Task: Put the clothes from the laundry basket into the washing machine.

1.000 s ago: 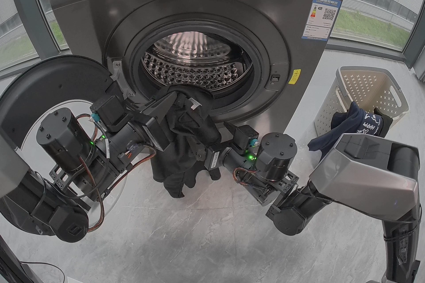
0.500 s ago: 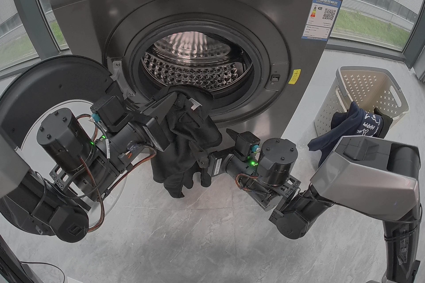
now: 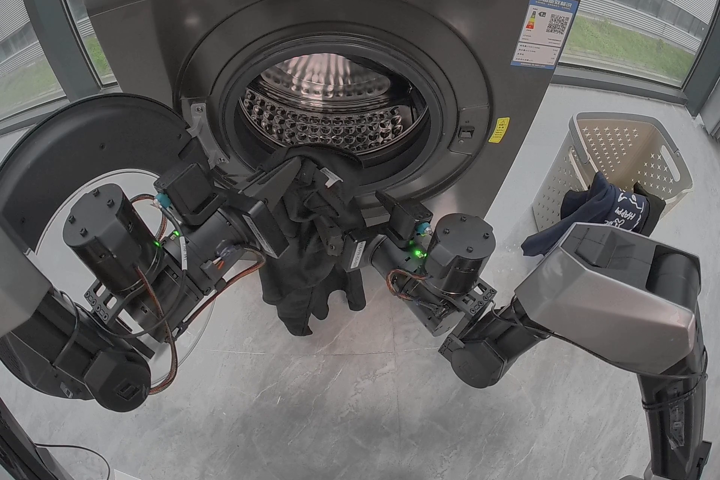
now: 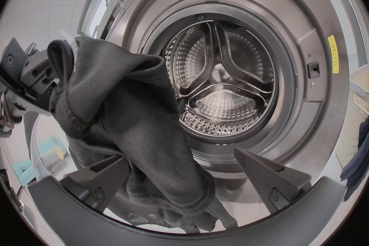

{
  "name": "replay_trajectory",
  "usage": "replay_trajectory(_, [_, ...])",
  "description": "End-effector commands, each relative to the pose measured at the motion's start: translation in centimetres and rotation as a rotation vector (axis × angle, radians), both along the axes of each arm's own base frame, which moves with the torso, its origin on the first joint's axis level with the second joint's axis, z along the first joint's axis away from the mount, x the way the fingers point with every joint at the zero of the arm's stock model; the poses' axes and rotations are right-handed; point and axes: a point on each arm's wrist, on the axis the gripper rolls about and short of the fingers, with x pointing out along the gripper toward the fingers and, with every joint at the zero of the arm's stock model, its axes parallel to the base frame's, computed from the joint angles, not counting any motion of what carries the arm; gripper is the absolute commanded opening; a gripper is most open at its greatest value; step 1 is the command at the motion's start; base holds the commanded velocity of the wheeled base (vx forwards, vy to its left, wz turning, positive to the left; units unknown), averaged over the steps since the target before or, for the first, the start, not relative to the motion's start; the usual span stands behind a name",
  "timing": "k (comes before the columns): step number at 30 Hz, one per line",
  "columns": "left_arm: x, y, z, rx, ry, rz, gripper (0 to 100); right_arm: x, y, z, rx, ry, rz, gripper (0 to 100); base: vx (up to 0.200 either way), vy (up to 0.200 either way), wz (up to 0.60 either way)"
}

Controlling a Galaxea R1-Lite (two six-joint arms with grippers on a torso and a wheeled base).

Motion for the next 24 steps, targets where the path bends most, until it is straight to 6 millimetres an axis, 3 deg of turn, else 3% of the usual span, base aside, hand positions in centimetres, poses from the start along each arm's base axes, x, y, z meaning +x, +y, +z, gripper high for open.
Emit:
replay_trajectory(1, [0.1,0.0,-0.1,0.002,0.003,0.000,0,0.3,0.1,0.0,0.009,-0.007,-0.004,100,0.000,0.000,0.00])
replay_trajectory(13, [0.1,0.0,-0.2,0.003,0.006,0.002,0,-0.6,-0.6,0.5,0.011,0.000,0.000,100,0.000,0.000,0.00])
replay_trajectory(14, [0.1,0.0,-0.2,0.003,0.006,0.002,0,-0.7,-0.6,0.4,0.010,0.001,0.000,0,0.000,0.000,0.00])
replay_trajectory(24, [0.2,0.1,-0.3,0.005,0.008,0.005,0,-2.2,-2.8,2.1,0.003,0.003,-0.011,0,0.000,0.000,0.00])
